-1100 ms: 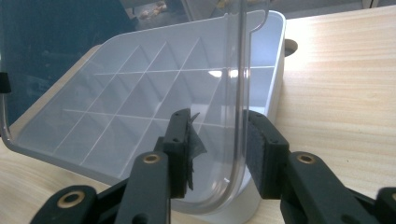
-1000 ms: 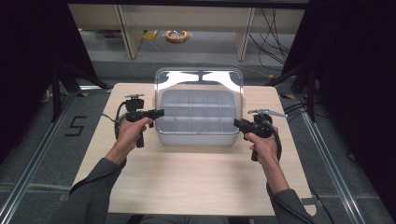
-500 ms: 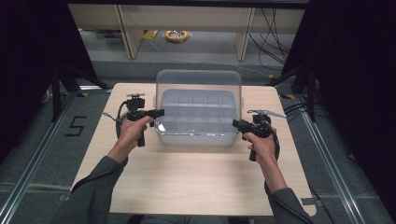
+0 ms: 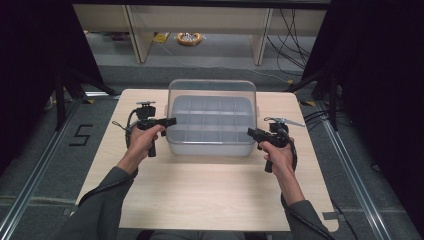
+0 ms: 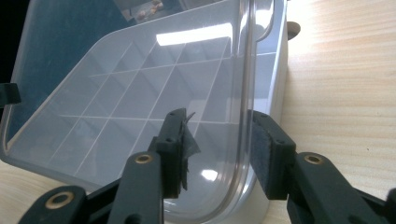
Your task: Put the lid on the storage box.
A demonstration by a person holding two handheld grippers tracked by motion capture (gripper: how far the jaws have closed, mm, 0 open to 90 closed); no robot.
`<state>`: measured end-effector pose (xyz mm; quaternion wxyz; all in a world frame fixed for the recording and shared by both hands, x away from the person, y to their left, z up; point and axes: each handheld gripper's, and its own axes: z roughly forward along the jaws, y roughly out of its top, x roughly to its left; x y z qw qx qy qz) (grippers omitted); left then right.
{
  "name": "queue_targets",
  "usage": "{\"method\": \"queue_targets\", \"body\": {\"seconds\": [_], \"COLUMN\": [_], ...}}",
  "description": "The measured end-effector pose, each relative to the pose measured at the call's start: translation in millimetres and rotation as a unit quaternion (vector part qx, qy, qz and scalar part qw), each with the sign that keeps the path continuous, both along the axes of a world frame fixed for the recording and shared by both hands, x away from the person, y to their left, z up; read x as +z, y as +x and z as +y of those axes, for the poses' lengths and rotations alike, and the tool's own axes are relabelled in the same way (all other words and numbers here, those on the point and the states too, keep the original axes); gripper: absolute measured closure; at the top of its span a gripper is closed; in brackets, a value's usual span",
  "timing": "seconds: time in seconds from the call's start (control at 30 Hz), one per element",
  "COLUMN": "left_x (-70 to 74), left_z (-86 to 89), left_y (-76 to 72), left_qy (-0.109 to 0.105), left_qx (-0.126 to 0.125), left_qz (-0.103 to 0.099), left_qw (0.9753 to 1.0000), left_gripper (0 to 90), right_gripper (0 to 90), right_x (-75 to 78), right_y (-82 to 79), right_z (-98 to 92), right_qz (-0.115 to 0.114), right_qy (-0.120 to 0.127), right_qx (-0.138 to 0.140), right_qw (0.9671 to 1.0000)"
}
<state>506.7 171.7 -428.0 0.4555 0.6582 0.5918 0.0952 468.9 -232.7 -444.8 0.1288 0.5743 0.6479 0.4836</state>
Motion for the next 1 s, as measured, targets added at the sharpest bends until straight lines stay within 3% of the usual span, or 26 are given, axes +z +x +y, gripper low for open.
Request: {"method": "queue_targets", "body": {"seconds": [0.03,0.07,0.1,0.2,0.27,0.4,0.43,0.63,0.73,0.8,0.87,1.0], "left_x": [-1.0,-2.1,-5.2,-10.2,-12.0,-15.5,-15.4,-15.9,-15.6,-15.9,-15.8,-14.5], "left_z": [0.0,-0.7,1.1,0.9,1.5,1.9,1.9,1.6,-1.1,-1.7,-2.1,-4.0], "left_y": [0.6,1.2,2.4,4.2,4.5,5.5,5.2,5.0,4.2,3.4,3.1,2.9], "left_qy": [0.0,-0.005,-0.002,-0.012,-0.005,-0.012,-0.012,-0.006,0.0,0.01,0.012,0.023], "left_qx": [0.001,0.004,0.002,0.005,-0.001,0.001,0.0,-0.002,0.001,0.001,0.001,0.002], "left_qz": [0.0,-0.002,0.002,0.008,0.011,0.013,0.012,0.008,0.001,-0.003,-0.004,-0.003], "left_qw": [1.0,1.0,1.0,0.9999,0.9999,0.9998,0.9999,0.9999,1.0,0.9999,0.9999,0.9997], "left_gripper": [58.4,58.2,57.9,57.5,56.5,56.1,56.1,55.2,53.9,53.3,53.0,51.1], "right_gripper": [59.8,59.6,59.3,58.8,58.9,58.8,58.7,58.1,56.5,55.9,55.6,53.5], "right_x": [-0.3,1.5,-1.2,-1.4,-3.3,-5.2,-5.5,-4.5,-2.0,0.8,1.3,1.3], "right_y": [0.2,-1.9,1.2,1.0,2.1,2.6,3.2,3.7,4.5,3.1,3.4,6.6], "right_z": [0.2,3.3,1.2,1.9,1.4,-0.1,0.1,1.6,4.0,8.3,8.7,8.9], "right_qz": [0.002,0.019,0.003,0.008,0.005,0.009,0.004,0.005,0.013,0.031,0.028,0.02], "right_qy": [-0.005,0.011,-0.004,-0.002,-0.009,0.005,-0.005,-0.006,-0.019,-0.007,-0.008,-0.037], "right_qx": [-0.003,-0.012,-0.004,-0.005,-0.009,-0.008,-0.01,-0.011,-0.012,-0.021,-0.02,-0.014], "right_qw": [1.0,0.9997,1.0,1.0,0.9999,0.9999,0.9999,0.9999,0.9997,0.9993,0.9994,0.999]}}
